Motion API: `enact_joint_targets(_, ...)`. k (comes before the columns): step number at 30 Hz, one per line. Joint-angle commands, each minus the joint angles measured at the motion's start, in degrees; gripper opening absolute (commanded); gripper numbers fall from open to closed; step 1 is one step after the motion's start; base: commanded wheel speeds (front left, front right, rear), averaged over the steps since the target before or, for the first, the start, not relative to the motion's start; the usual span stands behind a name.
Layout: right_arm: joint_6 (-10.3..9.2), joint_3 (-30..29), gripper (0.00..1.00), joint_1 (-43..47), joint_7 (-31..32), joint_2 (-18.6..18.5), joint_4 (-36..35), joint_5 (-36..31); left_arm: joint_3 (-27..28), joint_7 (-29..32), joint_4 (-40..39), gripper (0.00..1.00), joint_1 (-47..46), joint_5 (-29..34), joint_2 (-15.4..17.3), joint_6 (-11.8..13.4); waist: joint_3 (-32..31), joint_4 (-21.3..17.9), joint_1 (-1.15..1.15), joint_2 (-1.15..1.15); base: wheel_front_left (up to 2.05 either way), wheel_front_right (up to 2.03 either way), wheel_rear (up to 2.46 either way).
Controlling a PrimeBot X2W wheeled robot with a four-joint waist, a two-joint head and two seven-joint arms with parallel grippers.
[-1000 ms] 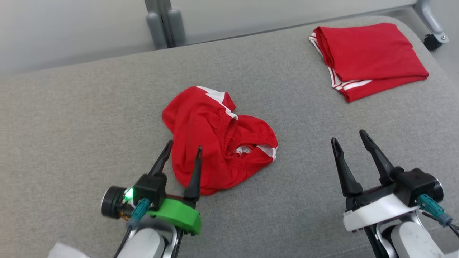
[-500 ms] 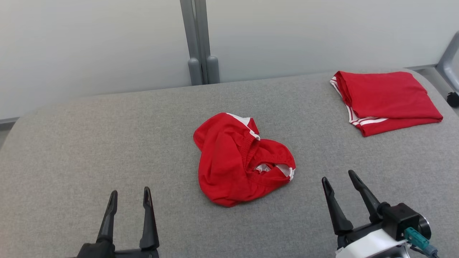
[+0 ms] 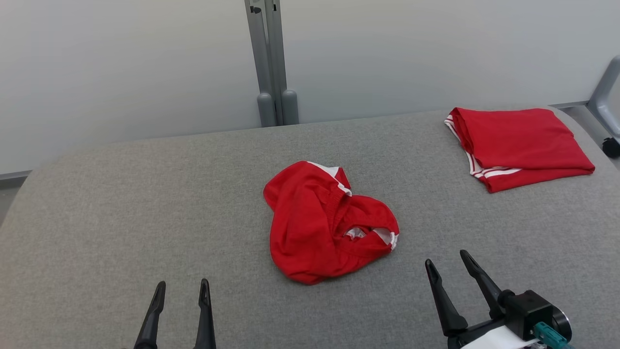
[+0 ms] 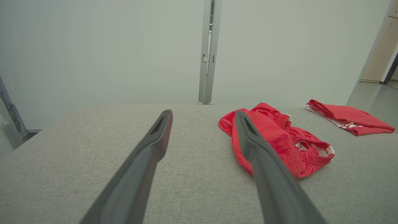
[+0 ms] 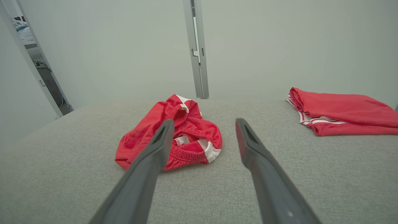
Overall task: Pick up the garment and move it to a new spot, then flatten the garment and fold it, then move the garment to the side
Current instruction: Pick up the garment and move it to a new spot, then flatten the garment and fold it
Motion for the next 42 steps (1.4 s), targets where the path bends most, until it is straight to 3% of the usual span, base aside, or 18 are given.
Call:
enact_joint_targets(1,-0.10,0.0,1.00,0.2,0.0,0.2,0.2,0.0,-0.1,-0.2,0.1,1.00,0.2,0.3,0.0,0.3,0.0,0.2,0.00,0.00,0.00,0.00,0.00)
enact_joint_targets(42,-0.10,0.1,1.00,-0.5,0.0,0.1,0.7,0.4,-2.0,-0.1,0.5,1.00,-0.9,2.0,0.0,0.8,1.2,1.2,0.00,0.00,0.00,0.00,0.00)
